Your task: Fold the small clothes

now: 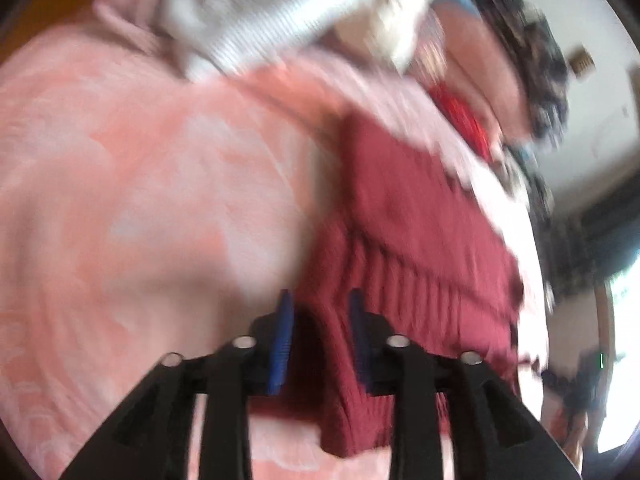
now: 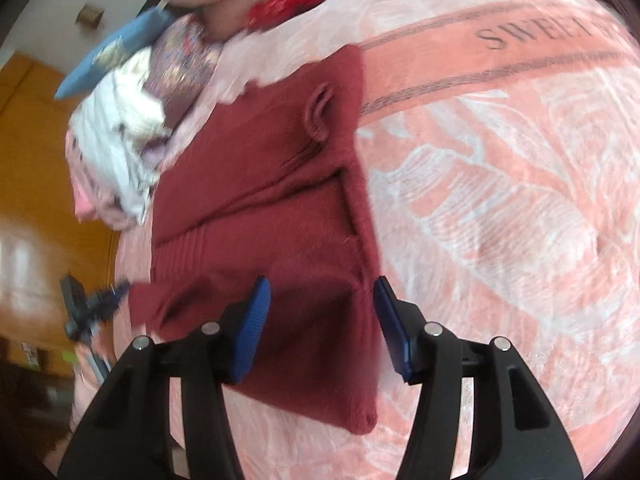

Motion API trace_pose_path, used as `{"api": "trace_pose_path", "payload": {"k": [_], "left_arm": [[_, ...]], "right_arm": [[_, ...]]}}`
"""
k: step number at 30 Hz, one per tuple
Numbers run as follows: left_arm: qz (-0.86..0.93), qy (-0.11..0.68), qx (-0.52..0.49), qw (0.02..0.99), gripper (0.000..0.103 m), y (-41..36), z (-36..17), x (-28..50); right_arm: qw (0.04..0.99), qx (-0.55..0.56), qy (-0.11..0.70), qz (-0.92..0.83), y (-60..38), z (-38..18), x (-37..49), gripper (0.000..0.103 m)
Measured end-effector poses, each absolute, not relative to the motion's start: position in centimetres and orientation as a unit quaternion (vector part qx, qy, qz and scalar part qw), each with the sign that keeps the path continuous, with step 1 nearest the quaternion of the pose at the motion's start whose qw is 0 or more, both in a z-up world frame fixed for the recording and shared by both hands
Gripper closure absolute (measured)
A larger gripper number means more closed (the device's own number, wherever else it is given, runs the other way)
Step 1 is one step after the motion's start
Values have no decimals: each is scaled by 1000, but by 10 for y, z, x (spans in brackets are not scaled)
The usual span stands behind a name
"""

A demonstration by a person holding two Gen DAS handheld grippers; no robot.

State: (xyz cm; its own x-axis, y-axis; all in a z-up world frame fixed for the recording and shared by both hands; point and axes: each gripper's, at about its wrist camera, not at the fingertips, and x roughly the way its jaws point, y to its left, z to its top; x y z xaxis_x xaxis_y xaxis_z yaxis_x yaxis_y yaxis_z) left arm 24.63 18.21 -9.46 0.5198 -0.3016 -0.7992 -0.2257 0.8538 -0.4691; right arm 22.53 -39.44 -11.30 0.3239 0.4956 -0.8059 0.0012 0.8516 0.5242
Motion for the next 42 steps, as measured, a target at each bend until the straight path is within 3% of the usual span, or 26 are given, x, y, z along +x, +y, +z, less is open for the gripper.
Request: {"api": "trace_pose_path", "payload": {"k": [4, 6, 11, 16, 23, 26, 28, 30, 34, 35, 37, 40, 42], "left_arm": [[-13, 492, -244, 836, 66, 188, -87, 248], [-21, 509, -220, 832, 65, 181, -88, 244], [-51, 558, -142, 816, 49, 159, -95, 225], [-102, 617, -201, 754, 45, 134, -109, 207], [-122, 642, -246, 716, 44, 107, -132, 213], [-108, 638, -255, 719, 51, 108, -139, 219], [-108, 630, -250, 727, 82, 107, -137, 220], [-119, 613, -240, 743, 88, 104, -123, 221], [-134, 554, -246, 784, 88, 104, -80, 241], [-132, 538, -255, 792, 85, 107, -72, 251], [-125, 516, -249, 810, 50, 114, -63, 271], [-85, 492, -238, 833, 35, 127, -62, 286], [-67, 501, -228, 832, 35, 134, -70, 292]], "right_arm": [[789, 146, 572, 172, -369, -109, 230, 48], [787, 122, 578, 175, -361, -107, 234, 43], [780, 84, 596, 171, -343, -107, 244, 40], [784, 104, 584, 184, -328, -110, 247, 40], [790, 116, 568, 199, -317, -110, 244, 40], [794, 123, 560, 201, -320, -106, 244, 40], [795, 129, 557, 203, -322, -105, 244, 41], [796, 131, 554, 204, -323, -105, 244, 42], [802, 128, 549, 199, -326, -105, 248, 44], [802, 133, 548, 197, -328, -104, 250, 44], [804, 138, 546, 193, -330, -103, 252, 44], [808, 137, 542, 187, -337, -101, 254, 43], [808, 137, 543, 184, -342, -103, 255, 39]]}}
